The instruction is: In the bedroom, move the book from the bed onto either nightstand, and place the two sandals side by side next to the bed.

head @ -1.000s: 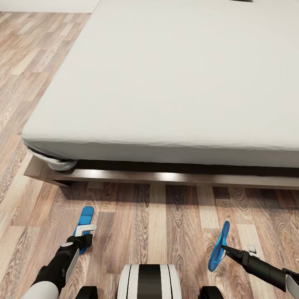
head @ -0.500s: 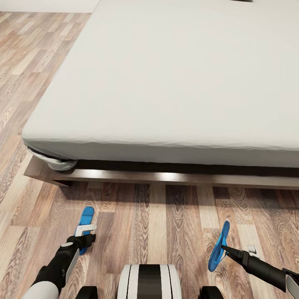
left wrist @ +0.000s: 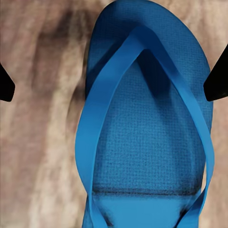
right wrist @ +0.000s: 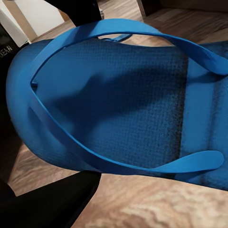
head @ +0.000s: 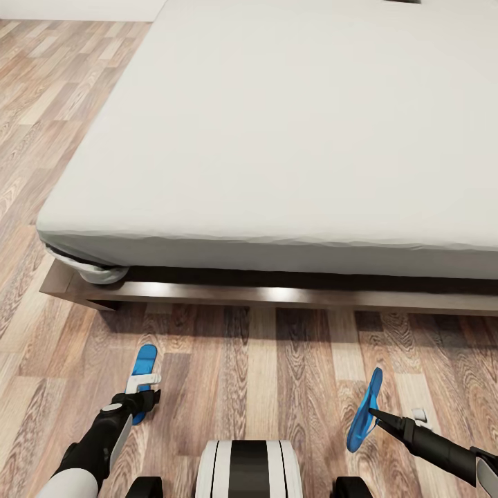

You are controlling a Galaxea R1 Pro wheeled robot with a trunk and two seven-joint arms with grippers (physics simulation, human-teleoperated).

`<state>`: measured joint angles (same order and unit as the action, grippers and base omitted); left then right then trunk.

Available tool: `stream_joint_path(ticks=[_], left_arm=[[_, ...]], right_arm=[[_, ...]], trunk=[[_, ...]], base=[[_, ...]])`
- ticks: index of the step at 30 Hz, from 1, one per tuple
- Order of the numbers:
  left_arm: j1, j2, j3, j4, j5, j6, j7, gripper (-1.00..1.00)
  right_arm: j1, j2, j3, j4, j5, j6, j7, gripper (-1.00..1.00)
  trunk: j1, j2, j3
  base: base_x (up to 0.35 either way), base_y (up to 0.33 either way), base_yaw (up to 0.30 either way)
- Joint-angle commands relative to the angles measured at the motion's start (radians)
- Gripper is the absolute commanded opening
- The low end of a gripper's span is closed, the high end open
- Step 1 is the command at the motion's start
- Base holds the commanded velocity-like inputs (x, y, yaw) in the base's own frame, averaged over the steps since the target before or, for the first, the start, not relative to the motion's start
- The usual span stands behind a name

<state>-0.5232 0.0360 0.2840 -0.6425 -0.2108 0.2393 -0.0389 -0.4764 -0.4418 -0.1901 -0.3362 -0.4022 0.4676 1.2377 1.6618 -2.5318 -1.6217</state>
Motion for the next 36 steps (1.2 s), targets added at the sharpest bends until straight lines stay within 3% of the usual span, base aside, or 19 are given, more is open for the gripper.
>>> stream_joint_path(ticks=[1,7,31,36], left_arm=[[0.000,-0.001,0.003,-0.002,-0.009,0.005,-0.004,1.00],[0.000,-0.001,0.003,-0.002,-0.010,0.005,-0.004,1.00],[0.000,-0.001,0.003,-0.002,-0.010,0.005,-0.003,1.00],[0.000,0.001,0.006,-0.002,-0.009,0.006,-0.013,1.00]], right_arm=[[0.000,0.000,-0.002,0.000,-0.003,0.009,0.002,-1.00],[-0.001,0.000,-0.002,0.000,-0.003,0.009,0.002,-1.00],[0.000,0.000,-0.002,0.000,-0.003,0.009,0.002,-1.00],[0.000,0.000,-0.002,0.000,-0.003,0.009,0.002,-1.00]], trunk=[[0.000,0.000,-0.001],[0.000,0.000,-0.001],[-0.011,0.005,0.092],[-0.011,0.005,0.092]], base=[[0.000,0.000,0.000],[0.000,0.000,0.000],[0.000,0.000,0.000],[0.000,0.000,0.000]])
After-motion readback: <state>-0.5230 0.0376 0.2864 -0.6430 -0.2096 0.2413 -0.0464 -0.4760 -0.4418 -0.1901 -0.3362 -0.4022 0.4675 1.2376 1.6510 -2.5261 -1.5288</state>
